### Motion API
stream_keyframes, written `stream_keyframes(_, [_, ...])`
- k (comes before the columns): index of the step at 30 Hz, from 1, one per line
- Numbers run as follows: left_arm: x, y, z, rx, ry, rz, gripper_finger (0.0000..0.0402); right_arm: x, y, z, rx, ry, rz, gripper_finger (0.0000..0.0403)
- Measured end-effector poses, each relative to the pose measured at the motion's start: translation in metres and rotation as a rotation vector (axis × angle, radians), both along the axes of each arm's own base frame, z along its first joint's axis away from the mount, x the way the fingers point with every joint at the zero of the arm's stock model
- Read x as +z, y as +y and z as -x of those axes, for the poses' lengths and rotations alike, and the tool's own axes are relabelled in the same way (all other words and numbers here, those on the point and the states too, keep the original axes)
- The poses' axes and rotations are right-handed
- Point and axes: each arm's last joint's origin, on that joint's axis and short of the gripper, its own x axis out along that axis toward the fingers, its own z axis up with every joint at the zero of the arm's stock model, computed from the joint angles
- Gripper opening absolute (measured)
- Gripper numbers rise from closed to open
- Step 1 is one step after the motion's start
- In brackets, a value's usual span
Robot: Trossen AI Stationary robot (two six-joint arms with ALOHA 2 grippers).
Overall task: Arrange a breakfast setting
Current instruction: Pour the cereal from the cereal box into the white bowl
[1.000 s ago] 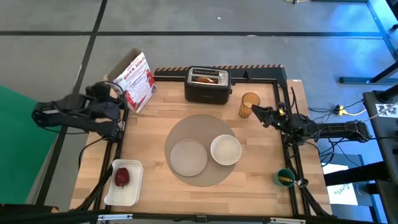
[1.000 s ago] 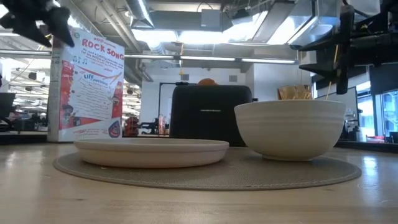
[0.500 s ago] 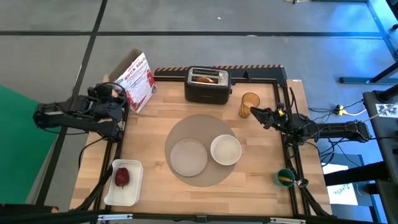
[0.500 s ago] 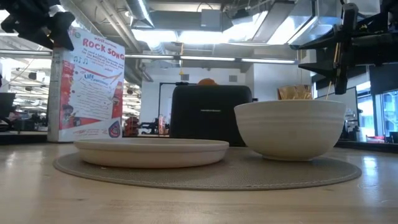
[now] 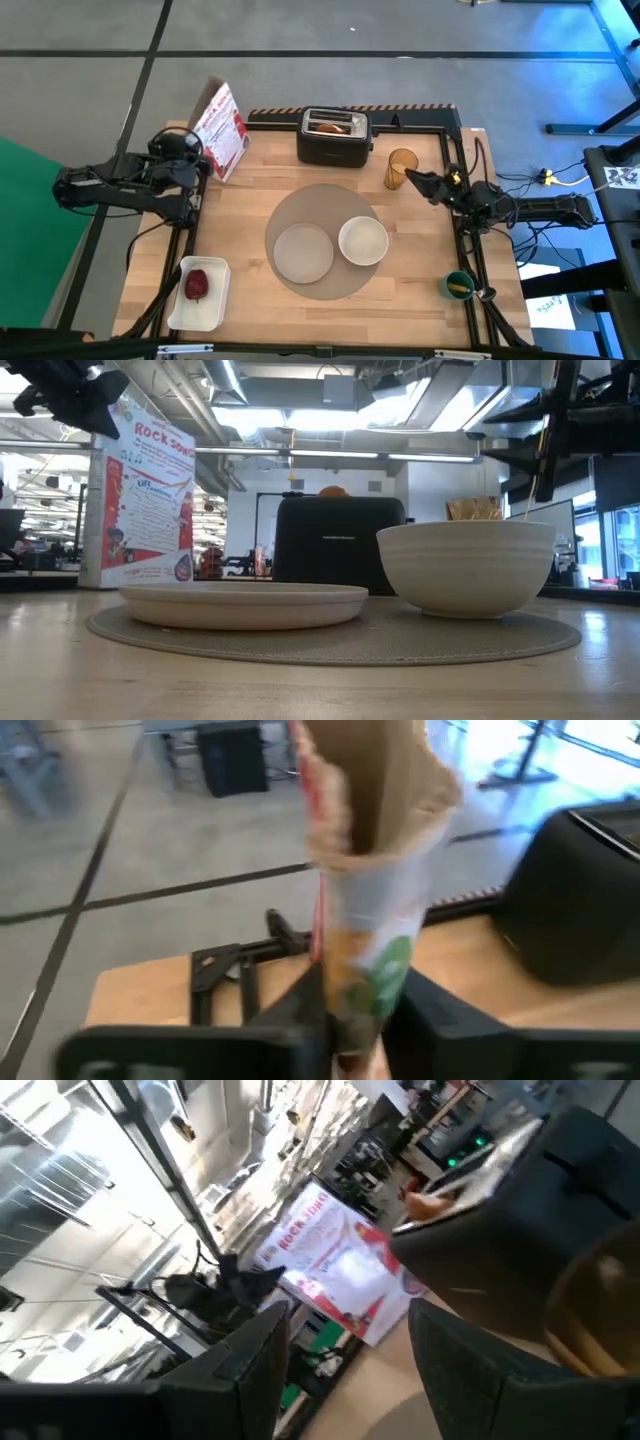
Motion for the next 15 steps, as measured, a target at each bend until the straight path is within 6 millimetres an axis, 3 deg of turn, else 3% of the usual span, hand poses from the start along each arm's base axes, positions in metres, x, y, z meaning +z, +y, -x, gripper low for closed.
stream_keyframes(2, [0.001, 0.000, -0.003, -0.049, 0.029, 0.005, 0.0011, 0.011, 0.001, 0.000, 0.019, -0.011, 0.030, 0.0197])
stream_keyframes(7, [0.011, -0.002, -0.008, -0.174, 0.065, 0.014, 0.0004, 0.048, 0.001, -0.001, 0.026, 0.045, 0.149, 0.0197])
stream_keyframes(11, [0.040, -0.003, -0.010, -0.315, 0.031, -0.001, 0.0002, 0.082, 0.002, -0.008, 0.015, 0.168, 0.276, 0.0200])
stream_keyframes(15, [0.076, -0.007, -0.016, -0.574, 0.052, -0.055, 0.0002, 0.118, 0.003, -0.024, 0.055, 0.247, 0.430, 0.0218])
